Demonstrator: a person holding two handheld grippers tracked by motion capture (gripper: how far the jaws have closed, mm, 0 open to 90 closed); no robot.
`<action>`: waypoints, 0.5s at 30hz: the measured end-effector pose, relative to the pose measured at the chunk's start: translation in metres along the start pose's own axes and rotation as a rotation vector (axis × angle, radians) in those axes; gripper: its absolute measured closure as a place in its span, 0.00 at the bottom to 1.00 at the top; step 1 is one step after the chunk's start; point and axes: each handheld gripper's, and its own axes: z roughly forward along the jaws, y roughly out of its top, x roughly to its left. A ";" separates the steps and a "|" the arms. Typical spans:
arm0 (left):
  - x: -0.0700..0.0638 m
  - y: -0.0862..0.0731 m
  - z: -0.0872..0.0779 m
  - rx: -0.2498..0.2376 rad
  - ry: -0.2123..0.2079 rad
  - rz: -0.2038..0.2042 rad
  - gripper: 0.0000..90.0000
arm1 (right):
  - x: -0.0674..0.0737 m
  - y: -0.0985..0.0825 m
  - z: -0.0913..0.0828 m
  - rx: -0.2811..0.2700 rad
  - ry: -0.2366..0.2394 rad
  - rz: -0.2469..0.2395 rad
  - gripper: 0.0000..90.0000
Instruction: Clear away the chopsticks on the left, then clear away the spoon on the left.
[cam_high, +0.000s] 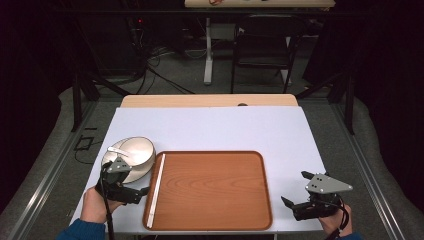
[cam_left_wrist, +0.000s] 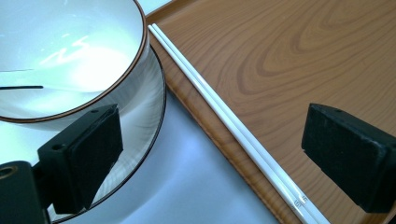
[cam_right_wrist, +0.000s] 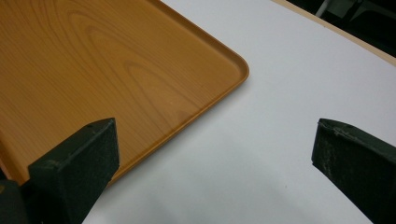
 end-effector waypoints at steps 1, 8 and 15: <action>0.001 0.000 -0.001 0.000 0.003 -0.002 0.05 | 0.000 0.000 0.000 0.002 0.001 0.001 0.00; 0.007 -0.001 -0.006 -0.027 0.034 -0.034 0.00 | 0.000 0.000 0.000 -0.002 -0.002 0.002 0.00; 0.013 0.000 -0.009 -0.044 0.058 -0.046 0.00 | 0.000 0.000 0.000 0.000 0.000 0.000 0.00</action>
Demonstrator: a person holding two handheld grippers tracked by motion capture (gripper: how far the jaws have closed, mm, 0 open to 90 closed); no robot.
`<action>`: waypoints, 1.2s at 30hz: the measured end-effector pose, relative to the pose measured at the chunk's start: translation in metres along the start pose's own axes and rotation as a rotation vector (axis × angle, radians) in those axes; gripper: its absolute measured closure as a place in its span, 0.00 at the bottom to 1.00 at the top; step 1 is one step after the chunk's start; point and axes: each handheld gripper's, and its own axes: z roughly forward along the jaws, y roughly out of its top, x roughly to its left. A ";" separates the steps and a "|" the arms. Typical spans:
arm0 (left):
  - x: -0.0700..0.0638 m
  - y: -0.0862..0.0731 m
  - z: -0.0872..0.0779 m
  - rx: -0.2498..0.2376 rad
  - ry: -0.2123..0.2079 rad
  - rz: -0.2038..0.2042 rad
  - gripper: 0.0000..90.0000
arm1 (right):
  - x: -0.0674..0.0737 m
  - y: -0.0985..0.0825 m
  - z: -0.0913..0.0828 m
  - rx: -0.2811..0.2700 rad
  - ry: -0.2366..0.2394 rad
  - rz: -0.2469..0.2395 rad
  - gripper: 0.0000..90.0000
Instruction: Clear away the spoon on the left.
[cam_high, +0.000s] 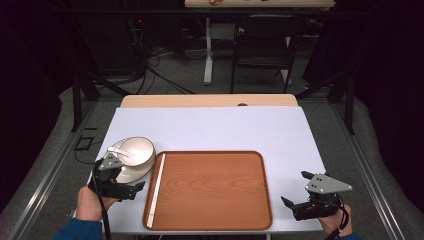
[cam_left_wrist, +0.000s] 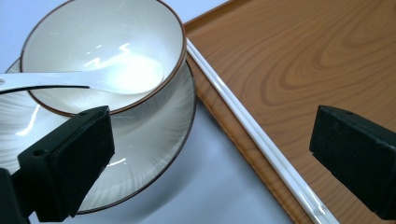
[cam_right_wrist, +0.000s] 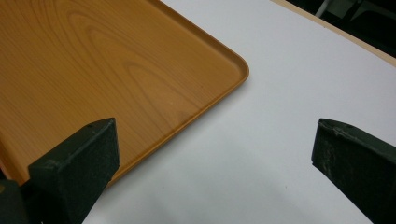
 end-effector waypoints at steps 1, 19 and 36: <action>0.001 0.000 0.000 -0.007 0.004 -0.007 0.00 | 0.000 0.000 0.000 -0.001 0.000 -0.001 0.00; 0.027 0.008 0.000 -0.079 0.095 -0.129 0.00 | 0.001 -0.001 0.001 -0.003 0.003 0.007 0.00; 0.059 0.007 0.018 -0.120 0.167 -0.243 0.00 | 0.002 0.000 0.001 0.003 0.004 -0.004 0.01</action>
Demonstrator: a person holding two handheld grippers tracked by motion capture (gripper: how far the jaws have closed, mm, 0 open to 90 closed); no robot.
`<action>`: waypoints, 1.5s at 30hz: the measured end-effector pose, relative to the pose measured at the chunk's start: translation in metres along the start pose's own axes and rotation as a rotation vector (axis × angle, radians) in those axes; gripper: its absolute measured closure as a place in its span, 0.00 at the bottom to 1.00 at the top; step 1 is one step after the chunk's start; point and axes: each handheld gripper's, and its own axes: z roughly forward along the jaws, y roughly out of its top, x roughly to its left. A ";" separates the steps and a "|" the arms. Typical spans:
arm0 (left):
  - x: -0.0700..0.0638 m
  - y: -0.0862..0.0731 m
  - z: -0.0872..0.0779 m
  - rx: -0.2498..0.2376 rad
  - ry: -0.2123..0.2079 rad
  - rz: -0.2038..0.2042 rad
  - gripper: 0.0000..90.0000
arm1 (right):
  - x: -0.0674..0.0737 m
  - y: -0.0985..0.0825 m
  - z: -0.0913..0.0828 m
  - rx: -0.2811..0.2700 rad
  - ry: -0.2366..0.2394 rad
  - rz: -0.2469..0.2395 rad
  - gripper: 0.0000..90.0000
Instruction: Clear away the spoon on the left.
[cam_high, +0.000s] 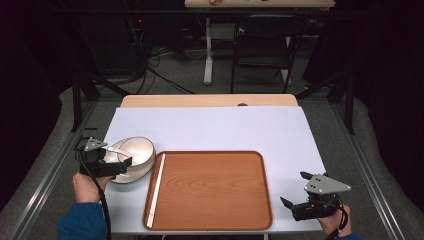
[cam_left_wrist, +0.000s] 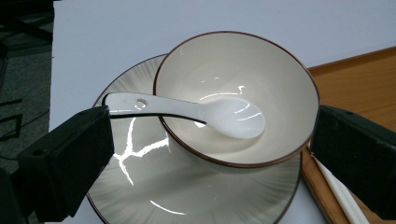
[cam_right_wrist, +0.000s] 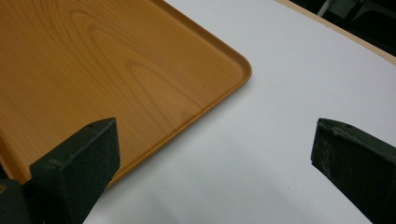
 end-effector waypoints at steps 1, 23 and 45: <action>0.001 0.001 0.001 0.003 0.005 -0.001 0.00 | 0.000 0.000 0.000 0.001 0.000 -0.002 0.01; 0.023 0.003 0.037 0.022 0.011 -0.091 0.08 | 0.000 0.000 0.000 0.006 0.000 -0.003 0.01; 0.028 -0.002 0.044 0.020 -0.012 -0.113 0.41 | 0.000 -0.001 0.000 0.002 0.000 -0.004 0.01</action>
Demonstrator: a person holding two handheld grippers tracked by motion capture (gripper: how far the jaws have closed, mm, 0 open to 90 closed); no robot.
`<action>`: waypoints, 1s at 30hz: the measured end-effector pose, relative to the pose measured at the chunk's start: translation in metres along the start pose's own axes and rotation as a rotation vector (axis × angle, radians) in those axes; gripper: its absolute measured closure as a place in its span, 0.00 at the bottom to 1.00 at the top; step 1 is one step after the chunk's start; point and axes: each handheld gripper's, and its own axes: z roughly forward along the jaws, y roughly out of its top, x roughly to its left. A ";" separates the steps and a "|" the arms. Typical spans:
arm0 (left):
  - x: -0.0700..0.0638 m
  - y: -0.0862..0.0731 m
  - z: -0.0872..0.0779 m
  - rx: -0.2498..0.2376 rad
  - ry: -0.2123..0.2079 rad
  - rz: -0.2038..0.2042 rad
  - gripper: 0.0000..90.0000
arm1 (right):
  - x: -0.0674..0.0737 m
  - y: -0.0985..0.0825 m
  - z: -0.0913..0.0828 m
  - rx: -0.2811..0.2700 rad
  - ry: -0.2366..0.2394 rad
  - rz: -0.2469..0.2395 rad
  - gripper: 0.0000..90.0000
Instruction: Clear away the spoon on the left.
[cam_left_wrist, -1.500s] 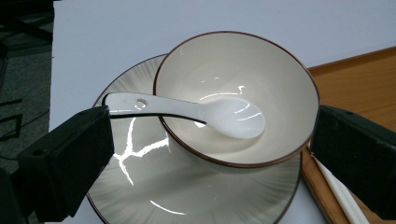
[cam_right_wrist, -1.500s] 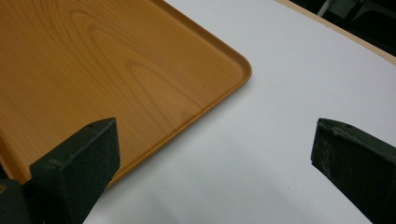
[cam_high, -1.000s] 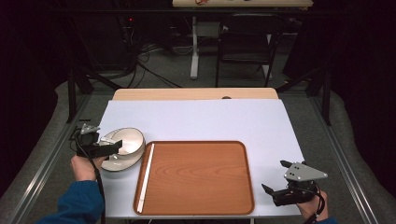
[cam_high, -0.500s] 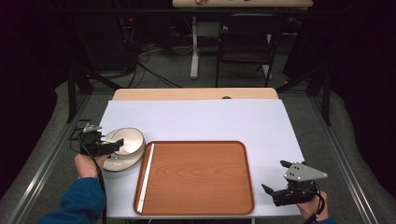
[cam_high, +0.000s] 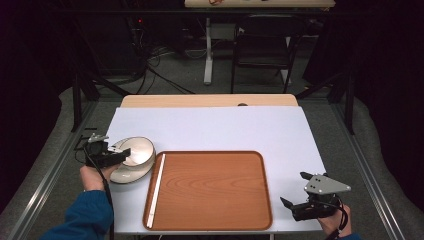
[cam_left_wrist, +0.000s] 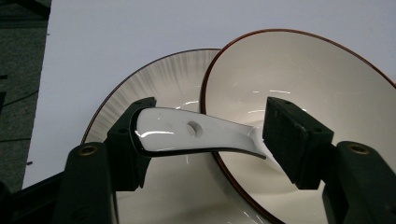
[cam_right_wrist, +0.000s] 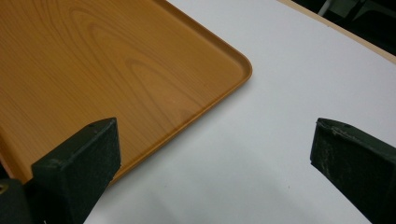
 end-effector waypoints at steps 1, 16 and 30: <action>0.000 0.000 0.000 0.001 -0.001 -0.002 0.42 | 0.000 0.000 0.000 0.000 -0.001 0.000 0.01; -0.001 -0.002 0.000 -0.031 -0.020 0.015 0.57 | 0.000 0.000 0.000 0.001 -0.001 0.002 0.01; -0.005 0.000 -0.007 -0.097 0.009 0.058 0.68 | 0.000 0.000 0.000 0.002 -0.003 0.000 0.01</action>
